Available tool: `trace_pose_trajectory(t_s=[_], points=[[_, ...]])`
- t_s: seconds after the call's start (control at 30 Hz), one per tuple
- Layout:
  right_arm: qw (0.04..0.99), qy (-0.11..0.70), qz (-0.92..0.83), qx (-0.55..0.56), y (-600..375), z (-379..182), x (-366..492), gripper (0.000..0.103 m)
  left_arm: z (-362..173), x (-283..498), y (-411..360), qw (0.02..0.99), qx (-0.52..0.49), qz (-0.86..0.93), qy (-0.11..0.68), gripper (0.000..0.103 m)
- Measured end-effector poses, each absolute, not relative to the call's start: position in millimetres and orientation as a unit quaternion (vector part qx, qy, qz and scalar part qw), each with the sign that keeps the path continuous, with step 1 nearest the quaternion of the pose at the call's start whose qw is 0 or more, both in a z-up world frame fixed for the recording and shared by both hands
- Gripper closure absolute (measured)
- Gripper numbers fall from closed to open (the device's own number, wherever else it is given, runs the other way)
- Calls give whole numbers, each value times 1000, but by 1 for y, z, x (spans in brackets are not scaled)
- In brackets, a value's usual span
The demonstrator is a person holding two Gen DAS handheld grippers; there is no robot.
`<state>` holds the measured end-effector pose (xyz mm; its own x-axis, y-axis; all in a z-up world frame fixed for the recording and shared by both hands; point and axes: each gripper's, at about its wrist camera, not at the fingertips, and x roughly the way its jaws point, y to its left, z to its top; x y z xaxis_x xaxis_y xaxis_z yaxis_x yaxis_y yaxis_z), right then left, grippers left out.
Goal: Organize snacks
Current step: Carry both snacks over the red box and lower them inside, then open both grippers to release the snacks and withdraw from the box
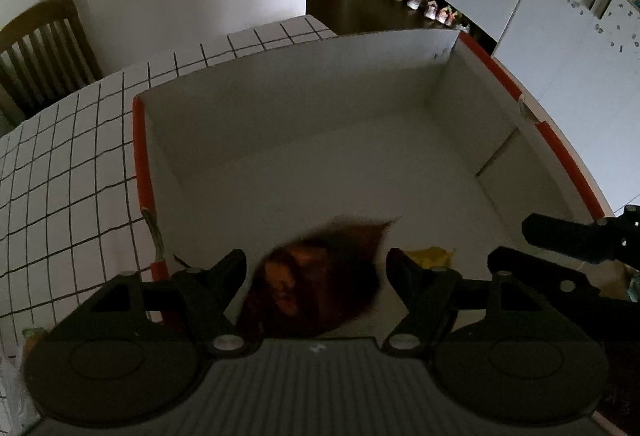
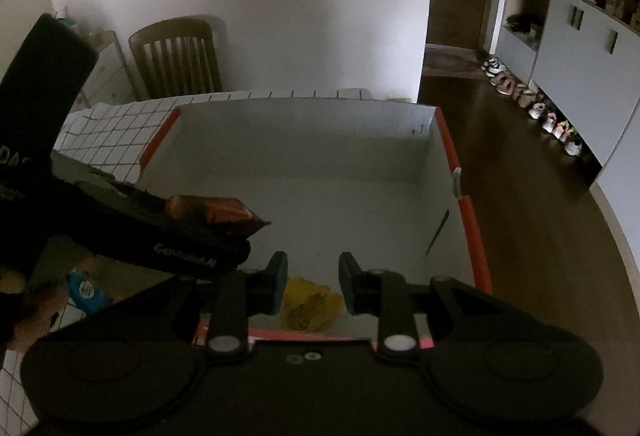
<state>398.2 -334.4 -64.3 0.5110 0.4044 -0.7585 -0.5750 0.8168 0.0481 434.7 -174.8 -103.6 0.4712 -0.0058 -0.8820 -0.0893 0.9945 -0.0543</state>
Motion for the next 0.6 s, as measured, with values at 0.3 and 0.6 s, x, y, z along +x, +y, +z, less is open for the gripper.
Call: trace_pose_trajectory(t_s=[0.3,0.6], points=[[863,407,281,-107,-337,-62,394,75,-85,418,-168,871,-60,24,488,22],[873,390,276,-102,-337,-42,374,75,-55,381,-154,894,-69,11,443,22]])
